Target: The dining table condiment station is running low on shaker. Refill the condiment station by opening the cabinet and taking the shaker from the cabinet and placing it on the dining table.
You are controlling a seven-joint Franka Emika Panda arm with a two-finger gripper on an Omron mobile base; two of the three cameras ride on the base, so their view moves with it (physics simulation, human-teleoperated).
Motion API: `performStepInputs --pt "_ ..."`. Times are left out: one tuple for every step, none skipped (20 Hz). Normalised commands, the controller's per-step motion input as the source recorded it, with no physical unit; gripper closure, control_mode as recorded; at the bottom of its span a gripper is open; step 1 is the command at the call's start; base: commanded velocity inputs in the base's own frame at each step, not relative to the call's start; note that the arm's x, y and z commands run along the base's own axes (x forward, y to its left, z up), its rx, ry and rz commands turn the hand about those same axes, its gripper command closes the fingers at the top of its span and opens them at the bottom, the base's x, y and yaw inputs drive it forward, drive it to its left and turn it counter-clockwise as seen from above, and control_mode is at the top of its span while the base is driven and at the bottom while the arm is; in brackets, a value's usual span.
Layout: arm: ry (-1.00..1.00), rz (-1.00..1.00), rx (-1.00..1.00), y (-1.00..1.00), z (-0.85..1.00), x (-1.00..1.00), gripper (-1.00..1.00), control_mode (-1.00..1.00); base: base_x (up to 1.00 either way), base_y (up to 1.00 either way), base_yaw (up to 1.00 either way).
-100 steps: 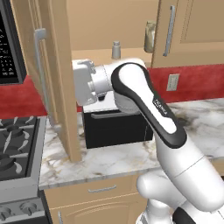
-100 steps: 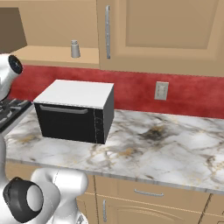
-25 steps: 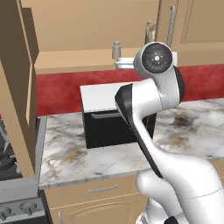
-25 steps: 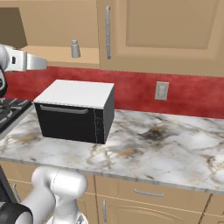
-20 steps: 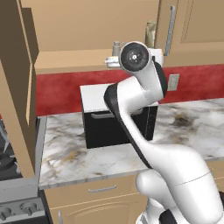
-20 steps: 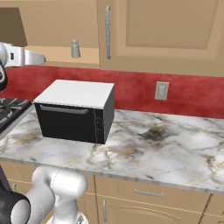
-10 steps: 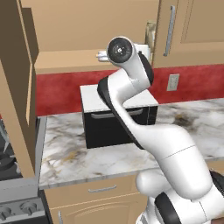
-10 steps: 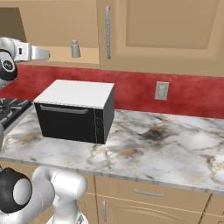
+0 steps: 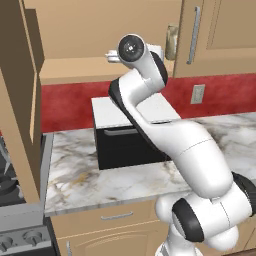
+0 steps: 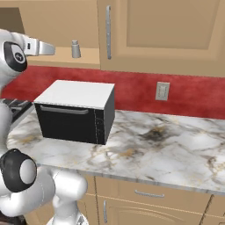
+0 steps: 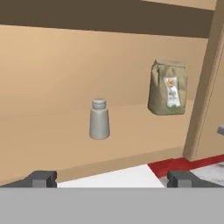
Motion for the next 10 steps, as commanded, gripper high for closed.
performStepInputs --pt "0.00 0.00 0.01 0.09 0.14 0.49 -1.00 -1.00 0.00 0.00 0.00" --pt "0.00 0.00 0.00 0.06 0.06 0.49 -1.00 -1.00 0.00 0.00 0.00" --pt "0.00 0.00 0.00 0.07 0.02 0.53 -1.00 -1.00 0.00 0.00 0.00" --pt "0.00 0.00 0.00 0.18 0.00 0.54 -1.00 -1.00 0.00 0.00 0.00" --pt "0.00 -0.01 0.00 0.18 0.00 0.57 -1.00 -1.00 0.00 0.00 0.00" --pt "0.00 -0.02 0.00 0.20 0.00 0.53 -1.00 -1.00 0.00 0.00 0.00" --pt "0.00 -0.02 0.00 0.17 0.00 0.58 -1.00 -1.00 0.00 0.00 0.00" --pt "0.00 -0.01 0.00 0.09 0.00 0.56 -1.00 -1.00 0.00 0.00 0.00" --pt "0.00 -0.01 0.00 0.05 0.00 0.59 -1.00 -1.00 0.00 0.00 0.00" --pt "0.01 -0.01 0.00 0.08 0.00 0.63 -1.00 -1.00 0.00 0.00 0.00"
